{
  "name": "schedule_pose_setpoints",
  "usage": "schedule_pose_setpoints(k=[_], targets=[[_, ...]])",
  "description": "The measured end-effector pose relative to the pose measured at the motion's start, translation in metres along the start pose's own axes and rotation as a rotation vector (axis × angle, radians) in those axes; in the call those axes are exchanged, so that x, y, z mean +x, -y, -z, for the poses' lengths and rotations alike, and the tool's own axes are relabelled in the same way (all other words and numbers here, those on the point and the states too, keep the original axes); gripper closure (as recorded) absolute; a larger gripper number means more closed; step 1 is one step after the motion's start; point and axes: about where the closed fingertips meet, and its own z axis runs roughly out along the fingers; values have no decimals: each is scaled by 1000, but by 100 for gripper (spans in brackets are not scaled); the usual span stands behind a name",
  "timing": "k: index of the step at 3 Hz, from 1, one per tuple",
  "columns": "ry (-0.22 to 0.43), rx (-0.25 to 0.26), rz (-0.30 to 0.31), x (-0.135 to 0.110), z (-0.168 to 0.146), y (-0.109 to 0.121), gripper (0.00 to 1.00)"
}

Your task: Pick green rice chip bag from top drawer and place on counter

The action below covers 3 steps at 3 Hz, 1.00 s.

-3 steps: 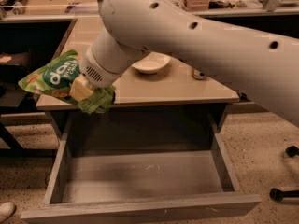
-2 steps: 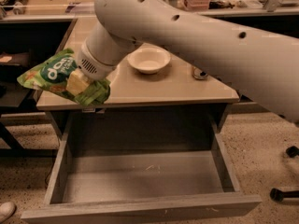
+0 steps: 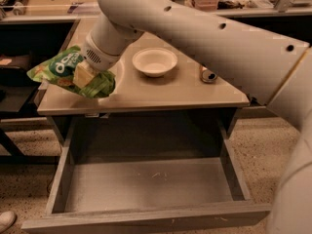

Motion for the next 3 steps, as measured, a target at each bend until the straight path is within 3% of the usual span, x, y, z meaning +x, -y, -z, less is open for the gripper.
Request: schedule_pose_setpoints(k=[2, 3], targets=[[-9, -20, -53, -2, -20, 34, 100], [-8, -21, -55, -2, -21, 35, 82]])
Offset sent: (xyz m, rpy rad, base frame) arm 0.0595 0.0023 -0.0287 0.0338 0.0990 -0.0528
